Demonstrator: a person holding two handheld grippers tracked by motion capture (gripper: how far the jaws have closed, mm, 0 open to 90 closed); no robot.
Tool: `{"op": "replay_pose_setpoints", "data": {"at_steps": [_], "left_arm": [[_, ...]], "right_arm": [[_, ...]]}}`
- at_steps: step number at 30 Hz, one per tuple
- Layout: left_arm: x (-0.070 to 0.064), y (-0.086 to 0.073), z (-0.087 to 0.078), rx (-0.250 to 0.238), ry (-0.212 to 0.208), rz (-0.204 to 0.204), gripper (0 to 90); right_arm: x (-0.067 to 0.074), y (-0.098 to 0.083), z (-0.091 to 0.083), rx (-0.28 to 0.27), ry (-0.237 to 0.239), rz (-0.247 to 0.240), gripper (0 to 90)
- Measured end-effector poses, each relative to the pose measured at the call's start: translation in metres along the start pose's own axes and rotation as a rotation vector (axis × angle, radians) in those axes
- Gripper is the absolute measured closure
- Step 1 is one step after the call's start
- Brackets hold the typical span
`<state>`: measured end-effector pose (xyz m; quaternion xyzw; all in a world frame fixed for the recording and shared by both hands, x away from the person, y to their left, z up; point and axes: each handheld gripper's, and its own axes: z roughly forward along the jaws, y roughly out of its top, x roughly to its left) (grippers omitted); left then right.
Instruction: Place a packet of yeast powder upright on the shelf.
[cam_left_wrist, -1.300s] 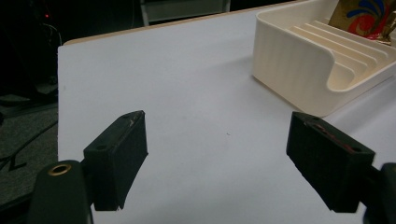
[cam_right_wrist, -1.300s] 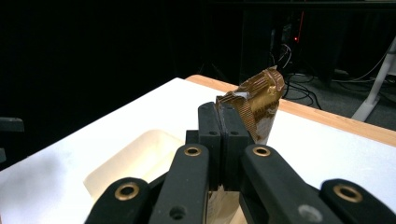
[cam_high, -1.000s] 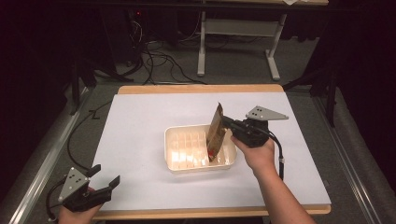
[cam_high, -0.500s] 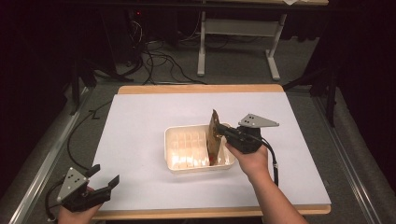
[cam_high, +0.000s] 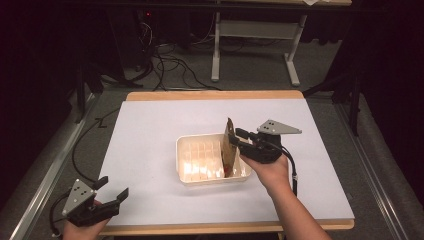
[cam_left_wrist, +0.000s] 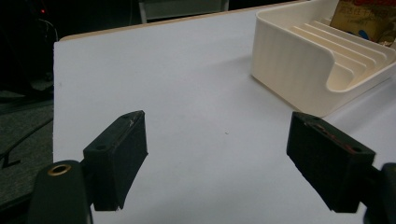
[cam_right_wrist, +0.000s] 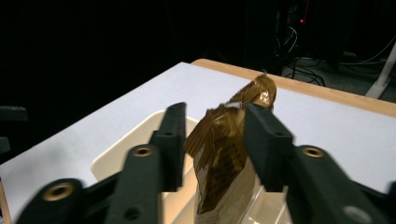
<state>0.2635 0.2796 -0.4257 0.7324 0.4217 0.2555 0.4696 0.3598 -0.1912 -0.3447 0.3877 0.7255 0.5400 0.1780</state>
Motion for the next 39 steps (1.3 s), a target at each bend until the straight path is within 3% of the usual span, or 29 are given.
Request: {"op": "replay_pose_setpoints", "data": {"at_steps": [3, 8, 9, 13, 30, 35, 39], "left_arm": [[-0.001, 0.0, 0.001, -0.001, -0.007, 0.003, 20.8], [0.0, -0.001, 0.003, 0.008, -0.01, -0.004, 20.7], [0.0, -0.001, 0.004, 0.01, -0.013, -0.007, 20.7], [-0.001, -0.001, 0.004, 0.01, -0.013, 0.0, 20.7], [-0.004, 0.002, 0.013, 0.016, -0.04, 0.011, 20.6], [-0.004, 0.003, 0.013, 0.011, -0.043, 0.004, 20.6], [-0.005, 0.003, 0.013, 0.014, -0.044, 0.013, 20.6]], "right_arm": [[0.003, 0.007, -0.008, -0.016, -0.002, -0.009, 45.8], [0.006, 0.011, -0.016, -0.021, 0.004, -0.021, 36.1], [0.007, 0.011, -0.021, -0.03, -0.005, -0.024, 30.1], [0.008, 0.01, -0.029, -0.032, -0.027, -0.027, 21.8], [-0.018, -0.01, -0.061, -0.027, -0.076, 0.026, 17.7], [-0.032, -0.024, -0.07, -0.023, -0.091, 0.053, 15.8], [-0.043, -0.04, -0.075, 0.004, -0.137, 0.058, 13.2]]}}
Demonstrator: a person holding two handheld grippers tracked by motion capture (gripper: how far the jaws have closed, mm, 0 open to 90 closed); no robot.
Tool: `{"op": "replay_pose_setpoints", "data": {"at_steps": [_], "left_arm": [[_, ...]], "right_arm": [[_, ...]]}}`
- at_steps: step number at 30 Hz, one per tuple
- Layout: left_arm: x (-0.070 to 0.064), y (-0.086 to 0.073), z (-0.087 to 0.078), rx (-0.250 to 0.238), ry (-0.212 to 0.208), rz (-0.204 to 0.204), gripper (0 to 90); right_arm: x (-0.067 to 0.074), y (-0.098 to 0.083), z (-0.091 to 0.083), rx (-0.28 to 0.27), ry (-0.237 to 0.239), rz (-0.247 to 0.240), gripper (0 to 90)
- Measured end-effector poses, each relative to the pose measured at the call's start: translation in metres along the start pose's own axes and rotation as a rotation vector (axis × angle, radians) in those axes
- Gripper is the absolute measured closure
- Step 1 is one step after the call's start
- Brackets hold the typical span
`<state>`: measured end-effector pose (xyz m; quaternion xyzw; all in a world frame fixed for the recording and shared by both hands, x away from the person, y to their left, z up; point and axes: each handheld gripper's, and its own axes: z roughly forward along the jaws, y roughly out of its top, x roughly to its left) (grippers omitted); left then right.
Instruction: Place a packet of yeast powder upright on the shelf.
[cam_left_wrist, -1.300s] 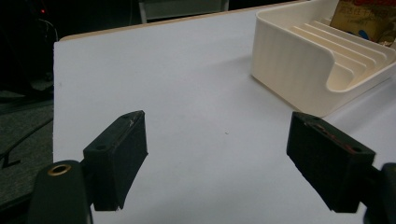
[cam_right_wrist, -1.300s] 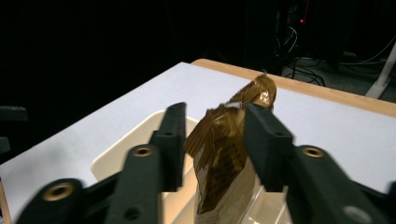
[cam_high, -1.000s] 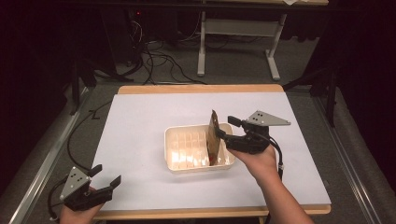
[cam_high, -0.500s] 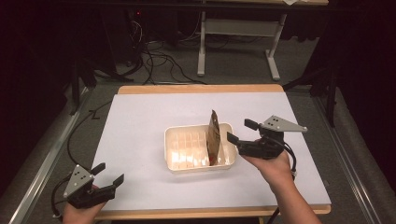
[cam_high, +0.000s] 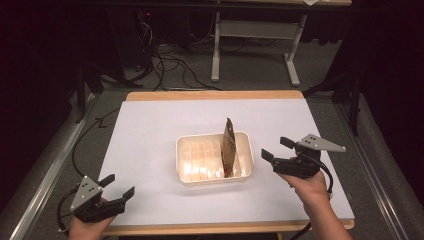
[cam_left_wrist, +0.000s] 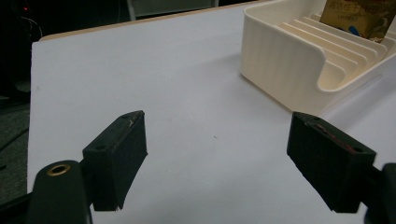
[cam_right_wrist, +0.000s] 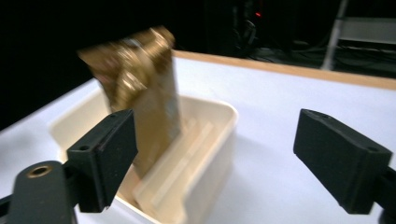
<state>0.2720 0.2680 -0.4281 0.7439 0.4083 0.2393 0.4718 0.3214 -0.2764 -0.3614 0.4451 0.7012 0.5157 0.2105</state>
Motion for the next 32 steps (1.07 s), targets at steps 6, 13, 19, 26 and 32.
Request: {"op": "replay_pose_setpoints", "data": {"at_steps": [6, 13, 19, 26, 32], "left_arm": [[0.001, 0.0, -0.001, 0.003, 0.006, -0.012, 20.2], [-0.002, 0.0, 0.003, 0.024, 0.013, -0.007, 19.8], [-0.005, 0.0, 0.003, 0.034, 0.004, -0.004, 19.3], [-0.003, -0.001, 0.003, 0.036, 0.006, -0.003, 19.2], [-0.002, 0.0, -0.001, 0.019, 0.009, -0.002, 19.2]], "right_arm": [[-0.023, -0.036, -0.013, 0.002, -0.093, 0.0, 9.9], [-0.044, -0.105, -0.042, 0.037, -0.199, 0.051, 10.3], [-0.05, -0.109, -0.043, 0.016, -0.223, 0.088, 11.0], [-0.05, -0.109, -0.043, 0.029, -0.226, 0.076, 12.4], [-0.053, -0.11, -0.042, 0.037, -0.231, 0.091, 12.7]]}}
